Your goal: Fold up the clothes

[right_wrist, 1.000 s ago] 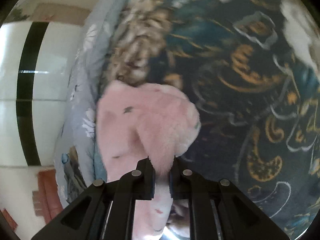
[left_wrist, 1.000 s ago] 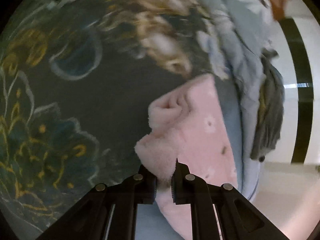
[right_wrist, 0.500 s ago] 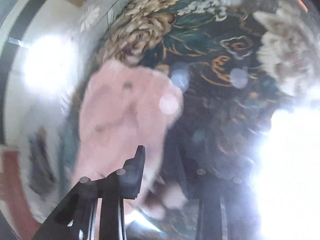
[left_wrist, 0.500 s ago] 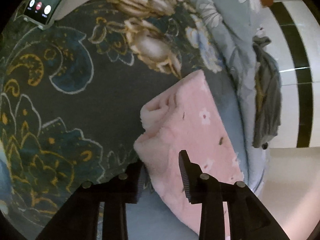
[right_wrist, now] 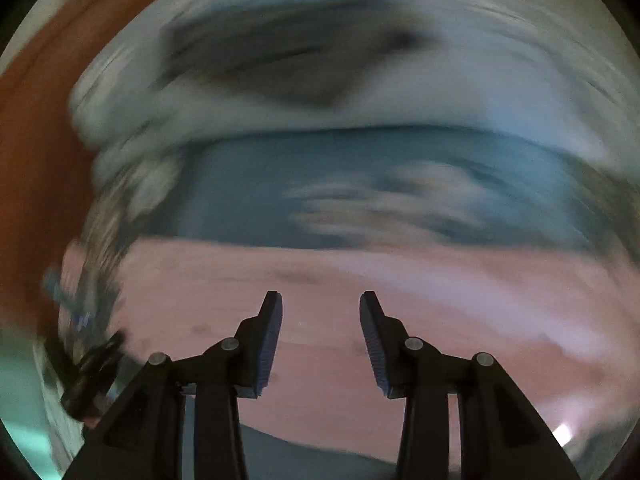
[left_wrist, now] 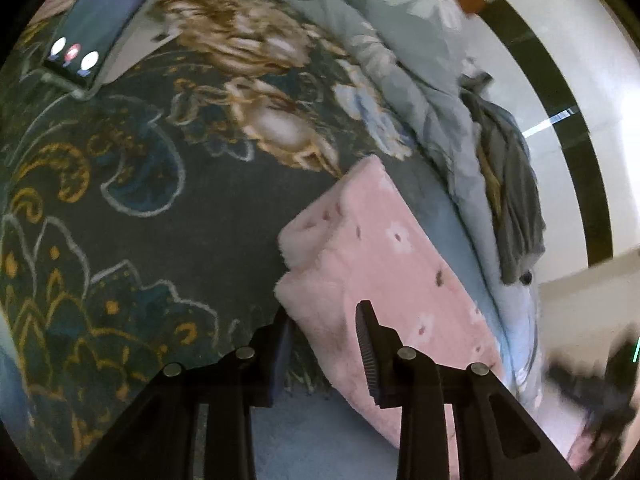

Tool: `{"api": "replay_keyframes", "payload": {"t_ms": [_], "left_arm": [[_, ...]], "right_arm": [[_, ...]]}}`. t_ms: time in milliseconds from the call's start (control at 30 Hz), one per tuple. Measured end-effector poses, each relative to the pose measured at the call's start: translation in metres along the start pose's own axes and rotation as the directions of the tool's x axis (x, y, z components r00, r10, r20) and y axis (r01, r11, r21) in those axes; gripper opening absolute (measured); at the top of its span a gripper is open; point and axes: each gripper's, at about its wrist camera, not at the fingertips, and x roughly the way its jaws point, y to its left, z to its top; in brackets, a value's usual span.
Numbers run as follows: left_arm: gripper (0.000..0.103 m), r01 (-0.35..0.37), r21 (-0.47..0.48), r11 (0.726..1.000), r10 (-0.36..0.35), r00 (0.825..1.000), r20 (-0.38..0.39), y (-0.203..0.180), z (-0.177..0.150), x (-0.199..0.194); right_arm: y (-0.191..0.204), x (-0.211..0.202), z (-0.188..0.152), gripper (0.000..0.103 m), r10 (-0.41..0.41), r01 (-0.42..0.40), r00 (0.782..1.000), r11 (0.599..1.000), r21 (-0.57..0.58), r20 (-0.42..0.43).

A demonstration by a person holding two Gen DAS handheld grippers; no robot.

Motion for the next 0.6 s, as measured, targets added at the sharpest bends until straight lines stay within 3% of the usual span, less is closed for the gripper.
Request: {"api": "replay_keyframes", "payload": {"t_ms": [100, 167, 267, 367, 433, 533, 600], "left_arm": [[0.033, 0.01, 0.049, 0.999, -0.011, 1.0, 0.021, -0.001, 0.001, -0.001], [0.033, 0.048, 0.034, 0.998, -0.049, 0.998, 0.032, 0.004, 0.002, -0.003], [0.033, 0.068, 0.024, 0.997, -0.069, 0.996, 0.056, 0.009, 0.002, -0.005], [0.033, 0.076, 0.006, 0.997, -0.076, 0.995, 0.064, 0.018, 0.003, -0.004], [0.033, 0.085, -0.01, 0.996, -0.085, 0.995, 0.061, 0.025, 0.005, -0.004], [0.033, 0.112, -0.029, 0.993, -0.11, 0.992, 0.056, 0.033, 0.006, -0.003], [0.033, 0.134, -0.047, 0.99, -0.131, 0.99, 0.049, 0.038, 0.007, -0.001]], "right_arm": [[0.107, 0.049, 0.008, 0.041, 0.062, -0.083, 0.994, 0.962, -0.258, -0.089], [0.165, 0.08, 0.003, 0.041, 0.041, -0.087, 0.993, 0.893, -0.442, -0.112], [0.223, 0.126, -0.001, 0.041, -0.011, -0.074, 0.991, 0.78, -0.622, -0.131], [0.251, 0.166, 0.003, 0.041, -0.059, -0.054, 0.989, 0.7, -0.712, -0.133], [0.26, 0.182, 0.008, 0.041, -0.089, -0.037, 0.987, 0.671, -0.741, -0.13], [0.264, 0.202, 0.017, 0.041, -0.128, -0.025, 0.982, 0.649, -0.761, -0.142], [0.263, 0.208, 0.019, 0.041, -0.133, -0.039, 0.977, 0.659, -0.751, -0.168]]}}
